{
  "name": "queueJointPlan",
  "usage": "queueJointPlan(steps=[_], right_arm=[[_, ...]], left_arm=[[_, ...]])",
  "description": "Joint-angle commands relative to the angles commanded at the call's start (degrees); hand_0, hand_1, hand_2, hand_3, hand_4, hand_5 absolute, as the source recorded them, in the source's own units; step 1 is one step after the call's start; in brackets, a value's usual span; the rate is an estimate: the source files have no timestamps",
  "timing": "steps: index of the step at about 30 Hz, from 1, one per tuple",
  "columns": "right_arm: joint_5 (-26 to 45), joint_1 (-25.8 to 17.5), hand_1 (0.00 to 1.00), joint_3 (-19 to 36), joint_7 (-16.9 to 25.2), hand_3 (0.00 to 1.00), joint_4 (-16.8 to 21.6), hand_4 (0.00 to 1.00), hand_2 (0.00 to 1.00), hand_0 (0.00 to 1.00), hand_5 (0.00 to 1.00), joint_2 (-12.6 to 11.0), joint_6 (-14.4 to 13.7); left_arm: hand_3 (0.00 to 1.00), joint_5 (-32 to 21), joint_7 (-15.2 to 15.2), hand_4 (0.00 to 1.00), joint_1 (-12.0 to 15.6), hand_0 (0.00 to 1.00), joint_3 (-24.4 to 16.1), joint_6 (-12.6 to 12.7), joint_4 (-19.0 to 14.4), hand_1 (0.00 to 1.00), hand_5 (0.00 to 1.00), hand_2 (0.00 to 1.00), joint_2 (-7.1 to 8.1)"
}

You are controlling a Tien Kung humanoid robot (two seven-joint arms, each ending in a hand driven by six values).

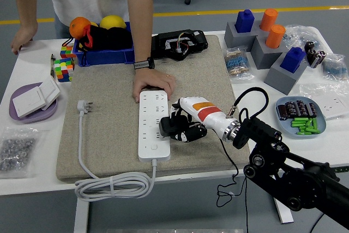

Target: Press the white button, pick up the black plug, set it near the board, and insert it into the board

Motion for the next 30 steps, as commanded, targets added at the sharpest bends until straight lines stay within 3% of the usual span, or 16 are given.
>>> queueJointPlan(steps=[7,30], right_arm=[[-0.4,1.1,0.363,-2.0,-0.3,0.511,-1.3,0.795,0.368,0.281,0.002,0.4,0.4],[-1.7,3.0,0.348,-3.5,-0.8,0.516,-0.6,0.798,0.357,0.276,0.002,0.8,0.6]], left_arm=[[0.791,-0.3,0.0,0.575,0.1,0.824,-0.1,0.1,0.0,0.789,0.479,0.745,0.1],[0.791,0.0,0.1,0.574,-0.1,0.824,-0.3,0.1,0.0,0.789,0.48,0.745,0.26]])
